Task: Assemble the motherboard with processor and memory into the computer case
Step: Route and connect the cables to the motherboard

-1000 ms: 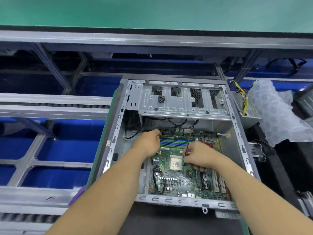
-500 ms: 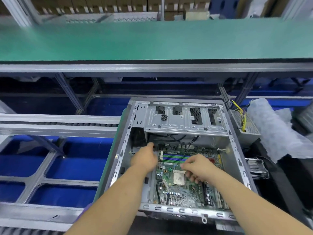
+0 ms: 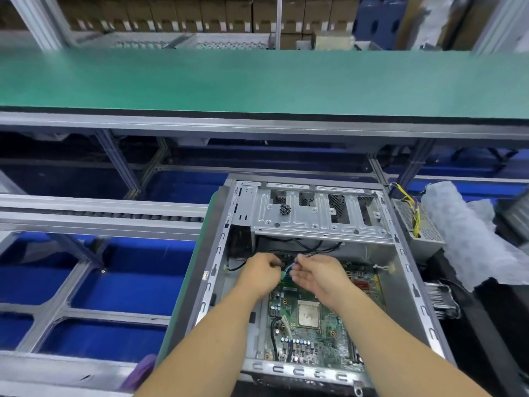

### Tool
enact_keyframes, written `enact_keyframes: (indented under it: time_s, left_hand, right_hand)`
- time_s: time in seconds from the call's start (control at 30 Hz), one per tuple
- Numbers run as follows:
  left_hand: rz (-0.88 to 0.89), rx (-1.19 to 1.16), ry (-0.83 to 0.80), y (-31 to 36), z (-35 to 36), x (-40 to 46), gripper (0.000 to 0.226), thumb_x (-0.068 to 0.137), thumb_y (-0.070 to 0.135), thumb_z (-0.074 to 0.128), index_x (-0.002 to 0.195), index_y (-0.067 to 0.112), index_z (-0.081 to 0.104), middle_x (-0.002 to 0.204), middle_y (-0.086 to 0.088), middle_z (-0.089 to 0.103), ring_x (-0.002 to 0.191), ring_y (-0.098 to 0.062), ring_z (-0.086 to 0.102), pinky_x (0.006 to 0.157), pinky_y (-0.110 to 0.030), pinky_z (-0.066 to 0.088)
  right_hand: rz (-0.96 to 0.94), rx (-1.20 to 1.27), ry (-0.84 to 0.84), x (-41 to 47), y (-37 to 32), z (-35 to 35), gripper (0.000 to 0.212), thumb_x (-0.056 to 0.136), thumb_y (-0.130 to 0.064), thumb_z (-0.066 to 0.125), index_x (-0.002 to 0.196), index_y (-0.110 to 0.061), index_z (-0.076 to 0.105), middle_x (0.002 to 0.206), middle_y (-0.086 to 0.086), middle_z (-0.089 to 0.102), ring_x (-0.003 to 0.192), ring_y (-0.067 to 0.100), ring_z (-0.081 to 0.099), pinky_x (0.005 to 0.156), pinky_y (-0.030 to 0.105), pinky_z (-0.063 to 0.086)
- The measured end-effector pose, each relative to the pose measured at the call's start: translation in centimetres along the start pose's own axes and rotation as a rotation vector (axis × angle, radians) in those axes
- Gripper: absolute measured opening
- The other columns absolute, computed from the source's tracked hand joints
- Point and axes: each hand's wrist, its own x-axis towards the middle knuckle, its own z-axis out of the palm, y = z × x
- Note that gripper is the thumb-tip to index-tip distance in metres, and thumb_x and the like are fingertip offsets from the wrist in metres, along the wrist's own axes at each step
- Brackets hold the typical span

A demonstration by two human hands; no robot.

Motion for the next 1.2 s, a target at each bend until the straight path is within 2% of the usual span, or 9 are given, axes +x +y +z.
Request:
enact_keyframes:
  time_s: [0.1, 0.3, 0.4, 0.7, 0.83, 0.93, 1.0, 1.1, 1.2]
  left_hand:
    - [0.004, -0.058, 0.03, 0.1, -0.1, 0.3, 0.025, 0.088, 0.012, 0.051, 0.09, 0.028, 0.069, 0.08, 0.008, 0.069, 0.062, -0.004, 0.059, 0.049, -0.014, 0.039]
    - [0.097, 0.079, -0.019, 0.3, 0.4, 0.2, 0.007, 0.087, 0.028, 0.063, 0.081, 0.026, 0.064, 0.079, 0.007, 0.067, 0.075, -0.014, 0.063, 0.068, -0.027, 0.053]
    - [0.069, 0.15, 0.127, 0.1, 0.2, 0.2, 0.018, 0.085, 0.034, 0.062, 0.074, 0.029, 0.05, 0.077, 0.008, 0.061, 0.069, -0.014, 0.058, 0.055, -0.027, 0.043]
    - [0.203, 0.286, 0.23, 1.1, -0.6, 0.0, 0.02, 0.088, 0.016, 0.05, 0.108, 0.016, 0.053, 0.109, -0.002, 0.052, 0.083, -0.02, 0.046, 0.066, -0.033, 0.039]
    - [0.179, 0.366, 0.159, 0.7, -0.1, 0.3, 0.024, 0.093, 0.024, 0.049, 0.115, 0.014, 0.052, 0.115, -0.003, 0.05, 0.092, -0.024, 0.054, 0.066, -0.033, 0.04]
    - [0.159, 0.432, 0.049, 0.3, 0.3, 0.2, 0.02, 0.096, 0.024, 0.048, 0.111, 0.013, 0.056, 0.107, -0.005, 0.061, 0.093, -0.025, 0.059, 0.065, -0.032, 0.044]
    - [0.204, 0.456, 0.09, 0.8, 0.1, 0.1, 0.021, 0.097, 0.023, 0.047, 0.11, 0.017, 0.062, 0.103, -0.004, 0.064, 0.098, -0.024, 0.059, 0.067, -0.032, 0.045]
    - [0.287, 0.264, 0.123, 2.5, -0.3, -0.8, 0.019, 0.094, 0.028, 0.051, 0.103, 0.028, 0.068, 0.092, 0.003, 0.064, 0.091, -0.015, 0.058, 0.068, -0.03, 0.043]
    - [0.274, -0.275, -0.209, 4.1, -0.6, -2.3, 0.018, 0.095, 0.02, 0.057, 0.092, 0.026, 0.074, 0.074, 0.002, 0.068, 0.067, -0.009, 0.057, 0.063, -0.025, 0.046]
  right_hand:
    - [-0.038, 0.103, 0.129, 0.3, 0.5, -0.4, 0.016, 0.097, -0.003, 0.063, 0.108, 0.008, 0.059, 0.099, 0.025, 0.07, 0.086, 0.032, 0.074, 0.068, 0.032, 0.061]
    - [-0.031, 0.172, 0.095, 0.6, 0.4, -0.8, 0.019, 0.097, -0.006, 0.063, 0.109, 0.009, 0.06, 0.098, 0.023, 0.07, 0.086, 0.031, 0.074, 0.065, 0.032, 0.061]
    - [0.048, 0.151, 0.008, 0.3, 0.1, -1.1, 0.015, 0.098, -0.01, 0.062, 0.102, 0.004, 0.062, 0.086, 0.017, 0.068, 0.079, 0.028, 0.068, 0.065, 0.034, 0.059]
    - [0.323, -0.61, -0.205, -2.5, -1.0, -2.7, 0.024, 0.099, -0.021, 0.063, 0.1, 0.004, 0.062, 0.067, 0.009, 0.064, 0.053, 0.016, 0.06, 0.048, 0.024, 0.047]
    - [0.22, -0.974, -0.097, -3.5, -1.2, -3.1, 0.053, 0.097, -0.045, 0.063, 0.115, 0.004, 0.059, 0.065, 0.008, 0.069, 0.047, 0.015, 0.056, 0.043, 0.024, 0.043]
    - [0.097, -0.991, -0.022, -4.1, -1.1, -4.2, 0.032, 0.101, -0.041, 0.056, 0.124, -0.019, 0.058, 0.067, 0.005, 0.072, 0.043, 0.012, 0.053, 0.04, 0.022, 0.04]
    - [-0.062, -1.021, 0.091, -3.9, -0.8, -5.1, 0.026, 0.1, -0.027, 0.054, 0.109, -0.008, 0.069, 0.064, 0.001, 0.069, 0.042, 0.01, 0.049, 0.04, 0.019, 0.04]
    - [-0.27, -0.974, 0.173, -3.8, -0.3, -5.0, 0.024, 0.097, -0.021, 0.055, 0.099, -0.004, 0.072, 0.069, -0.003, 0.065, 0.048, 0.008, 0.049, 0.046, 0.015, 0.041]
    - [-0.13, -0.526, -0.004, -3.9, -0.5, -3.7, 0.026, 0.1, -0.033, 0.059, 0.11, -0.013, 0.071, 0.09, 0.002, 0.073, 0.066, 0.012, 0.063, 0.056, 0.027, 0.046]
